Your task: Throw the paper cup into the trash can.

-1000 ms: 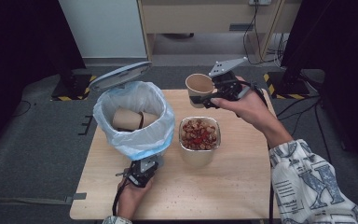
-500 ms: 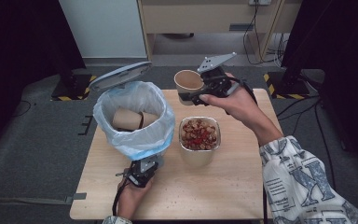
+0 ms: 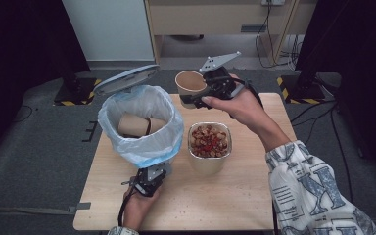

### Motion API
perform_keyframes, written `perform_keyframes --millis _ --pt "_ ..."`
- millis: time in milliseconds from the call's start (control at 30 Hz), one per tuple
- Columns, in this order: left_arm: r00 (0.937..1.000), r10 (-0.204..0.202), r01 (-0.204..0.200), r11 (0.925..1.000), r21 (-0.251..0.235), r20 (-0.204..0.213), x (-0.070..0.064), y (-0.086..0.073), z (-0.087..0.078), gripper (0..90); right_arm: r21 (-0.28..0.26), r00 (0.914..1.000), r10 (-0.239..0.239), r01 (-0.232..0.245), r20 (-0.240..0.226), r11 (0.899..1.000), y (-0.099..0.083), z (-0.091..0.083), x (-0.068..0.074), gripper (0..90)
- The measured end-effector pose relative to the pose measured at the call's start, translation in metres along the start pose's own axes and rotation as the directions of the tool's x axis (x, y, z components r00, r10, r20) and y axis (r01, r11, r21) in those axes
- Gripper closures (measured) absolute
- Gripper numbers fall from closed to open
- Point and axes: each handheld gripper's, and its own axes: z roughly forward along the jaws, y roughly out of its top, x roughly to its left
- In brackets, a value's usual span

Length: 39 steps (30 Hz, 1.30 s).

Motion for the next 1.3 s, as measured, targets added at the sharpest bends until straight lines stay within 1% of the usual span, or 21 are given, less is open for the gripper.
perform_keyframes --millis 100,300,567,767,800,833,1033,1067,1100,1300 --pt "1.0000 -0.001 0.001 1.0000 0.000 0.000 0.000 0.000 0.000 90.0 -0.003 1.0000 0.007 -0.007 -0.001 1.000 0.002 0.002 0.001 34.7" --pt "1.0000 0.000 0.000 1.0000 0.001 -0.002 0.000 0.000 0.000 90.0 -0.002 1.0000 0.000 0.000 -0.006 1.000 0.007 0.008 0.004 34.6" --pt "1.0000 0.001 -0.001 1.0000 0.001 -0.002 0.000 0.000 0.000 90.0 -0.010 0.9997 0.010 -0.010 -0.023 1.000 0.011 0.017 0.008 34.5" --pt "1.0000 0.002 -0.002 1.0000 0.001 -0.003 0.000 0.000 0.000 90.0 -0.008 0.9993 0.004 -0.004 -0.036 1.000 0.013 0.030 0.014 34.3" --pt "1.0000 0.001 -0.001 1.0000 0.001 -0.003 0.000 0.000 0.000 90.0 -0.008 0.9993 0.004 -0.004 -0.036 1.000 0.013 0.030 0.014 34.3" --pt "1.0000 0.001 -0.001 1.0000 0.001 -0.003 0.000 0.000 0.000 90.0 -0.005 0.9992 0.003 -0.003 -0.040 1.000 0.013 0.034 0.015 34.2" --pt "1.0000 0.001 -0.001 1.0000 0.000 -0.001 0.000 0.000 0.000 90.0 0.000 0.9985 0.005 -0.005 -0.054 1.000 0.012 0.049 0.019 33.8" --pt "1.0000 0.001 -0.001 1.0000 0.000 -0.001 0.000 0.000 0.000 90.0 0.000 0.9985 0.005 -0.005 -0.054 1.000 0.012 0.049 0.019 33.8" --pt "1.0000 0.001 -0.001 1.0000 0.000 -0.001 0.000 0.000 0.000 90.0 0.004 0.9981 0.006 -0.005 -0.061 1.000 0.012 0.054 0.021 33.7" --pt "1.0000 0.000 0.000 1.0000 0.000 0.000 0.000 0.000 0.000 90.0 0.017 0.9970 0.003 -0.002 -0.077 1.000 0.011 0.067 0.025 33.6"
